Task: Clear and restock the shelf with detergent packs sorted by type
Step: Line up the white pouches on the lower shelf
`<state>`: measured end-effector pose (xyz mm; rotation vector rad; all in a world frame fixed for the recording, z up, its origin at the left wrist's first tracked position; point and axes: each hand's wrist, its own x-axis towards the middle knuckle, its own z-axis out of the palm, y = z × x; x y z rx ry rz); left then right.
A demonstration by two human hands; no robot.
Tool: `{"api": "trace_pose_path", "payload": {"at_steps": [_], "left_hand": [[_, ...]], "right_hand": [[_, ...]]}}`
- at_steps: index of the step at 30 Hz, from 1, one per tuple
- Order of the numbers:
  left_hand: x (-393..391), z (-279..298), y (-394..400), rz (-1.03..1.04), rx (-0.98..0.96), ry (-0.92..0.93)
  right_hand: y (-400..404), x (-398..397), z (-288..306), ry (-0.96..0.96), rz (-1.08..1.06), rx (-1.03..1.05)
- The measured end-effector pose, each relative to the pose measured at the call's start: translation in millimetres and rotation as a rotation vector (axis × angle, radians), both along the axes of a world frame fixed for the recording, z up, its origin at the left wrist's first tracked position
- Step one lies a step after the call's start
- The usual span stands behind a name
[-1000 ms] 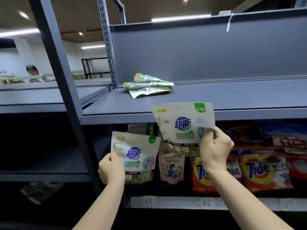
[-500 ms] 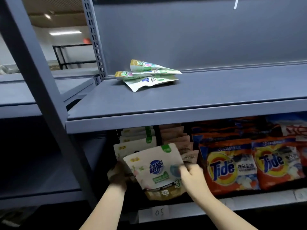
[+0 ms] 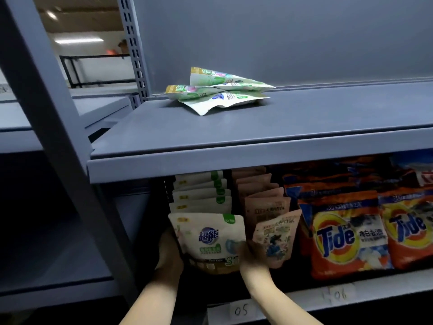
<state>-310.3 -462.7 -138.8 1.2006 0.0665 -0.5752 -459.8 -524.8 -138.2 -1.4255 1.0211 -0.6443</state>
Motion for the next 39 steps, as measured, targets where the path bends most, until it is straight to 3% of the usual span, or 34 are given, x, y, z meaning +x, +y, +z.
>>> {"api": "trace_pose_path", "payload": {"at_steps": [3,5,10,16,20,27,39], "left_hand": [[21.4,-27.3,1.7,0.134,0.03,0.031],[44.2,-64.0,0.4,0.236,0.208,0.052],[-10.0,-2.0,25.3,0.153,0.441,-0.092],[-11.9,-34.4,37.4,-0.087,0.471,-0.215],[-28.1,-39.0,32.4,-0.281,0.45,-0.358],[-30.1,-47.6,26.4,-0.207,0.513,-0.472],[-21.4,-54.5,13.6,-0.191,0.569,-0.534]], "right_hand": [[-0.8,7.7,3.7,-0.033,0.022,0.097],[-3.7,11.4,3.6,-0.045,0.029,0.09],[-14.4,26.3,4.7,-0.05,0.115,0.106],[-23.9,27.1,-16.3,-0.142,0.15,0.15],[-22.6,29.8,-31.2,-0.169,0.188,-0.005],[-32.1,34.5,-46.5,0.053,0.26,-0.181],[-45.9,51.4,-65.8,0.211,0.25,-0.094]]}}
